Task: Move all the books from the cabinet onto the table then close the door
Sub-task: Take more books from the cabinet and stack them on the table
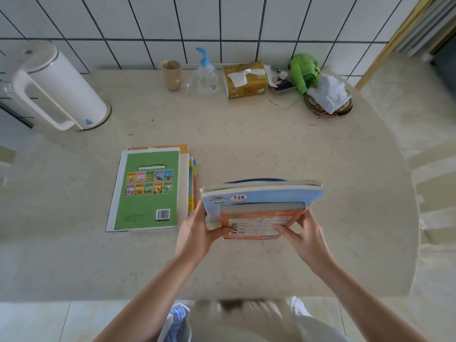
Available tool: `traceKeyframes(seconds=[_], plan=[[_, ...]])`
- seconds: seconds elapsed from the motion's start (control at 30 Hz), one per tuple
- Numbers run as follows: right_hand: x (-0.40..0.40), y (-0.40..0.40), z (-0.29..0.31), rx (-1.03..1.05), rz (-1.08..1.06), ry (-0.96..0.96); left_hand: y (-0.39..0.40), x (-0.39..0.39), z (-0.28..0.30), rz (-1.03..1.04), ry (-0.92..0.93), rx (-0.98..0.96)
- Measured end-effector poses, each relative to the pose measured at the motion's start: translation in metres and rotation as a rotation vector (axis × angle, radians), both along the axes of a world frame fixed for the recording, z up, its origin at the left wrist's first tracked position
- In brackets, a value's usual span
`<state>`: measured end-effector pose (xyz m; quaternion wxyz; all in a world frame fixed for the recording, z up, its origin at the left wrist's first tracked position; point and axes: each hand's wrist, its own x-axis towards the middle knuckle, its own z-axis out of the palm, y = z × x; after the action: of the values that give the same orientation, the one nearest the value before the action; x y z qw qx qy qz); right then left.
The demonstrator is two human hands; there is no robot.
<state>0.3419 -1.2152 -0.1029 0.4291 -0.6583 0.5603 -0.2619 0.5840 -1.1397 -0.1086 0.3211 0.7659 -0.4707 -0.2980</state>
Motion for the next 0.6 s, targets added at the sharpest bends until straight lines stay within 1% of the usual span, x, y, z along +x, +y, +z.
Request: traceKeyframes(seconds=[0.07, 0.1, 0.23, 0.33, 0.43, 0.6], plan=[[0.009, -0.004, 0.015, 0.014, 0.013, -0.049, -0.002, 0.007, 0.009, 0.008, -0.02, 0.002], [0.014, -0.005, 0.023, 0.028, 0.011, -0.077, -0.002, 0.009, 0.013, 0.024, 0.003, 0.007], [0.05, -0.01, 0.046, 0.109, 0.022, -0.164, 0.0, 0.037, 0.034, 0.178, 0.212, 0.034], [0.086, -0.011, 0.061, 0.13, 0.045, -0.17, 0.002, 0.069, 0.05, 0.221, 0.304, 0.024], [0.126, -0.008, 0.066, 0.154, 0.046, -0.17, 0.005, 0.105, 0.059, 0.249, 0.341, 0.02], [0.203, -0.005, 0.065, 0.242, 0.01, -0.167, 0.01, 0.172, 0.07, 0.338, 0.388, 0.076]])
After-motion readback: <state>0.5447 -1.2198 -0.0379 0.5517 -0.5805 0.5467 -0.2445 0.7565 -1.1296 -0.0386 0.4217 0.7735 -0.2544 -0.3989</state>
